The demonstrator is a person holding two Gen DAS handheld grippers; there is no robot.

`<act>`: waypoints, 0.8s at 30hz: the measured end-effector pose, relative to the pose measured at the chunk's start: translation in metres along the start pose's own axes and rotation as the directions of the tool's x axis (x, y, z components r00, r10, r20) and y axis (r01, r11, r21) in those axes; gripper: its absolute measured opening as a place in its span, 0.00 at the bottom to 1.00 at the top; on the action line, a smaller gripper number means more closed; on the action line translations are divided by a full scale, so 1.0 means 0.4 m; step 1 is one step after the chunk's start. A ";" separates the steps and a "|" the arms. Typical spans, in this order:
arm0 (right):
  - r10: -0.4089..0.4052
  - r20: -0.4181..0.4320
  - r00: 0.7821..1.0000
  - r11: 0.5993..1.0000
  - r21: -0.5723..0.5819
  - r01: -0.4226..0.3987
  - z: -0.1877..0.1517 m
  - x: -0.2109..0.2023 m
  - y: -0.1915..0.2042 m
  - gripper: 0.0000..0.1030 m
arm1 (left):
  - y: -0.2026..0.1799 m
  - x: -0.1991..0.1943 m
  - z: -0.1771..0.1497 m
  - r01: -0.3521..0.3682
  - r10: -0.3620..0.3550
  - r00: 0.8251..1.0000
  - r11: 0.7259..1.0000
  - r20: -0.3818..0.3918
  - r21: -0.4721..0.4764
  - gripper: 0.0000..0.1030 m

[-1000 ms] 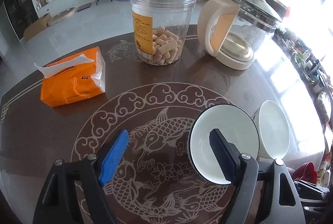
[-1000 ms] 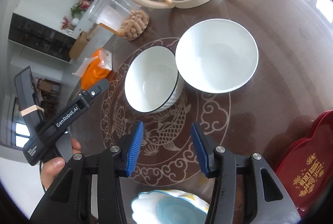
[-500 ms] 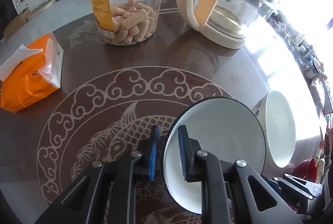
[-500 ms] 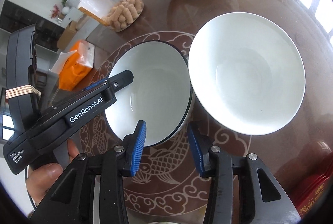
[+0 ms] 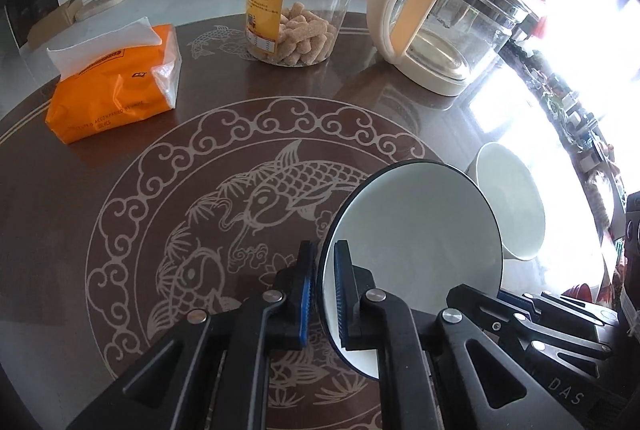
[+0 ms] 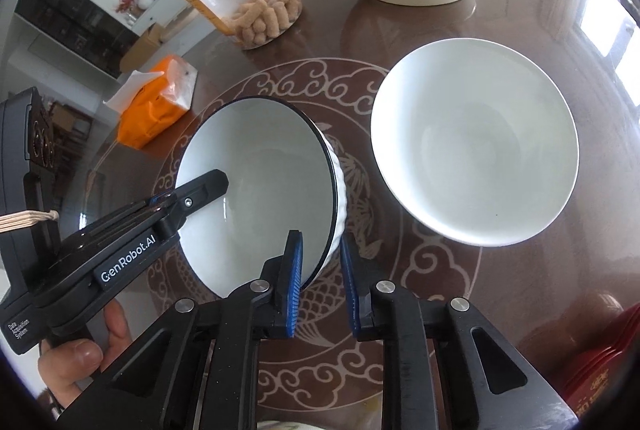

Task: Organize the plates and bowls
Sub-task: 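Carry the black-rimmed bowl and lower it into the scalloped bowl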

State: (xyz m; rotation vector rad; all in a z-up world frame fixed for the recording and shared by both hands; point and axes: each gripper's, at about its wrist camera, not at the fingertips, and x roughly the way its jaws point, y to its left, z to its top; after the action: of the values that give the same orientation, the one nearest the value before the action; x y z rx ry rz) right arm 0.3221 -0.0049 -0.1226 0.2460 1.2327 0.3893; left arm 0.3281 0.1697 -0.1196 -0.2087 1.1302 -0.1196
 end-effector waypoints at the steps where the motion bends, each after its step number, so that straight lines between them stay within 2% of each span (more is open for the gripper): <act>1: 0.003 0.003 1.000 1.000 -0.011 -0.003 -0.008 -0.008 0.006 0.19 | -0.002 -0.021 -0.014 0.001 -0.001 1.000 1.000 0.011 -0.006 0.09; 7: 0.047 0.036 0.998 0.996 -0.073 -0.044 -0.081 -0.130 0.029 0.19 | -0.046 -0.178 -0.123 0.012 -0.010 0.998 0.999 0.069 -0.030 0.09; 14: 0.085 0.030 0.996 0.986 -0.148 -0.079 -0.246 -0.288 0.037 0.19 | -0.116 -0.336 -0.316 0.001 0.002 0.995 1.000 0.104 -0.021 0.09; 19: 0.087 -0.040 0.995 0.983 -0.157 -0.092 -0.370 -0.305 0.024 0.19 | -0.123 -0.359 -0.443 -0.006 0.011 0.996 0.999 0.092 -0.052 0.09; 24: 0.067 -0.101 0.993 0.984 -0.161 -0.082 -0.447 -0.274 0.010 0.18 | -0.122 -0.325 -0.519 -0.009 0.013 0.998 0.997 0.055 -0.073 0.09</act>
State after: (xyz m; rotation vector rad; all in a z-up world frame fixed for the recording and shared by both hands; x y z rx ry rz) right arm 0.1216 -0.0517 -0.0831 0.1333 1.2798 0.5706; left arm 0.0854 0.1266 -0.0787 -0.2692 1.0810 -0.0621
